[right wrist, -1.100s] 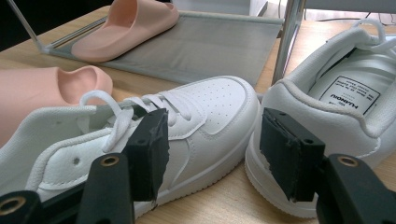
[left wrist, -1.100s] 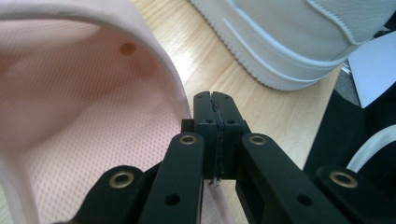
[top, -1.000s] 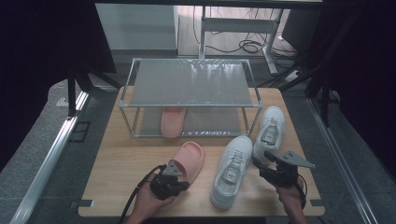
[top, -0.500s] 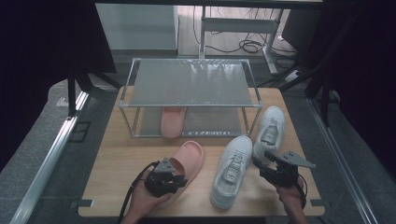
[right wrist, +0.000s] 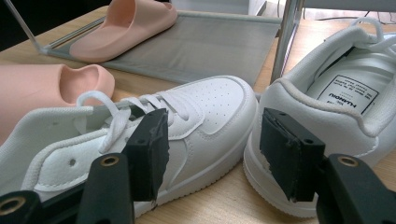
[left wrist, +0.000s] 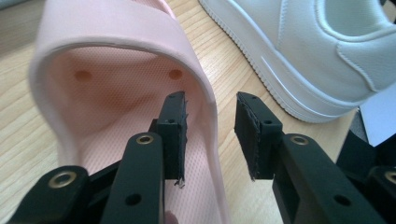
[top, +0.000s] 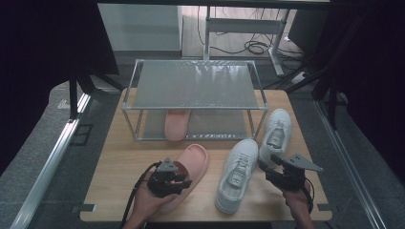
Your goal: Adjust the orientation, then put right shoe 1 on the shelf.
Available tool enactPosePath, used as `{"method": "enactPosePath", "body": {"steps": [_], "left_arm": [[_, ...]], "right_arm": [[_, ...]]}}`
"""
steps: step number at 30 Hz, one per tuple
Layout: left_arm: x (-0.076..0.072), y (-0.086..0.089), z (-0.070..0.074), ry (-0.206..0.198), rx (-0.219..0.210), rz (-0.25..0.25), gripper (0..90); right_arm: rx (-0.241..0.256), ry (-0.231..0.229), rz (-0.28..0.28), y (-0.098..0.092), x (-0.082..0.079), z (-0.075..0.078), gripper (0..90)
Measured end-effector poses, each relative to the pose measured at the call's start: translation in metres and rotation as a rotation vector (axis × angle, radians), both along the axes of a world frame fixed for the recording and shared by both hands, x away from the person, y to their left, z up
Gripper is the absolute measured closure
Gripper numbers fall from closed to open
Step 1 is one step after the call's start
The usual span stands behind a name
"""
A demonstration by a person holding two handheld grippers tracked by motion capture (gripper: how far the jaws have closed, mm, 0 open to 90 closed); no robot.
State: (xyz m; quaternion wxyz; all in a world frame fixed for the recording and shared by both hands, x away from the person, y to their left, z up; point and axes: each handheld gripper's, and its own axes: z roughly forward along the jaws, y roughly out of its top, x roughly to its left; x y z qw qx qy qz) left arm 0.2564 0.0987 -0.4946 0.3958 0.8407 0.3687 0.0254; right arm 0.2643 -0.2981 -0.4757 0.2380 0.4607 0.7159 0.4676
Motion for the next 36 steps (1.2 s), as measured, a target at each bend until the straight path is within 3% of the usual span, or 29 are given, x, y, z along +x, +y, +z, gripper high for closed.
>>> {"method": "enactPosePath", "body": {"steps": [8, 14, 25, 26, 36], "left_arm": [[0.011, -0.018, -0.003, 0.006, 0.039, -0.008, 64.6], [0.02, -0.03, -0.008, 0.007, 0.083, 0.005, 73.8], [0.02, -0.038, -0.008, -0.01, 0.096, 0.018, 83.9], [0.019, -0.038, -0.007, -0.029, 0.102, 0.035, 84.1], [0.016, -0.034, 0.009, -0.077, 0.051, 0.079, 84.2]], "right_arm": [[-0.002, -0.004, 0.008, 0.002, 0.0, 0.001, 42.5], [0.001, -0.006, 0.003, 0.0, -0.001, 0.002, 42.5], [-0.003, -0.004, 0.009, 0.002, -0.001, 0.001, 42.5], [-0.002, -0.006, 0.006, 0.001, -0.001, 0.002, 42.5], [-0.003, -0.001, 0.01, 0.003, 0.0, 0.0, 42.5]]}}
